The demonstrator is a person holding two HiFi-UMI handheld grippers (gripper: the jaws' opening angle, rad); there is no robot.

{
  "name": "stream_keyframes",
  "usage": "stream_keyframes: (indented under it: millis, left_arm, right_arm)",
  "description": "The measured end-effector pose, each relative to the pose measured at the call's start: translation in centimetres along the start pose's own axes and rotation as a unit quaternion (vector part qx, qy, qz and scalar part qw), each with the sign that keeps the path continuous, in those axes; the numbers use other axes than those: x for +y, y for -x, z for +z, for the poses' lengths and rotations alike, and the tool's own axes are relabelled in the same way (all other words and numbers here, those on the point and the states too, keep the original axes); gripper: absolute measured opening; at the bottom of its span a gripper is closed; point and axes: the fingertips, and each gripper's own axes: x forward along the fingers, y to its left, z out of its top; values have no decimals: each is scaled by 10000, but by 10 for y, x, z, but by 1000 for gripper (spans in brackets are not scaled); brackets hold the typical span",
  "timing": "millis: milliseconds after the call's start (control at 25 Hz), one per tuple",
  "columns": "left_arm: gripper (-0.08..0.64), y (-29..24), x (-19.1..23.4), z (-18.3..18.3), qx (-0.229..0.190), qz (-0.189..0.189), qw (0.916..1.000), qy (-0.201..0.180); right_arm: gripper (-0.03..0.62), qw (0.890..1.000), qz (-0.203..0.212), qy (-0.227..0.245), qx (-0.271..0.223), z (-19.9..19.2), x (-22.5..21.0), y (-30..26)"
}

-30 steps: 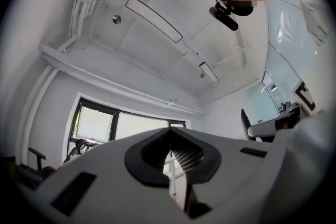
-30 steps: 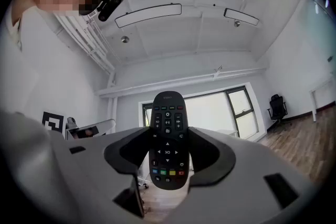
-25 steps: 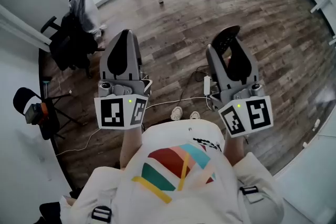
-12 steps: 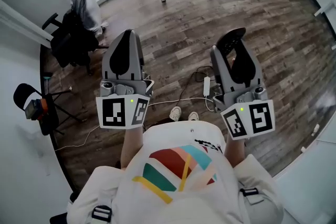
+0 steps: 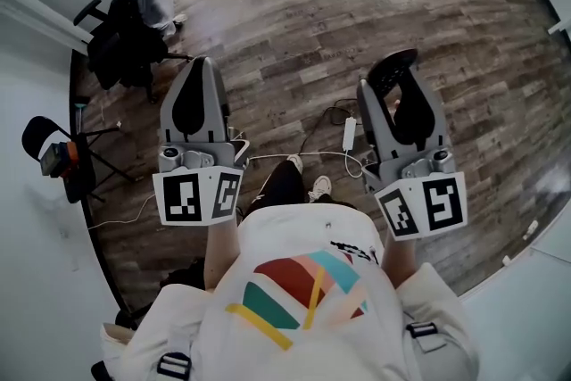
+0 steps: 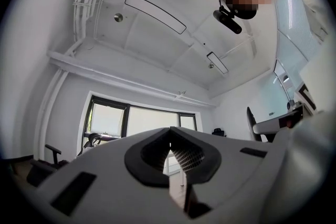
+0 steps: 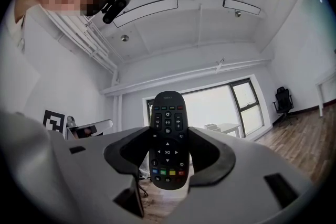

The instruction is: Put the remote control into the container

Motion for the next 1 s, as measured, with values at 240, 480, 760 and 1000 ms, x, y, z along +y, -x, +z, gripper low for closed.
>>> stream_keyframes:
  millis: [240, 480, 760, 1000]
  left_arm:
    - [8, -7, 0, 3, -47, 112, 9999, -85]
    - [8, -36, 2, -20, -90, -41, 9999, 29]
    - [8, -114, 17, -44, -170, -351, 9987, 338]
    - [8, -196, 43, -68, -135, -624, 9961, 615]
  right_arm:
    - [232, 9999, 116, -72, -27, -1, -7, -7]
    - [232, 10000, -21, 15, -38, -12, -23, -27]
    - [232, 9994, -238, 246, 20, -15, -47, -78]
    - [232, 9983, -434, 330, 222, -24, -65, -146]
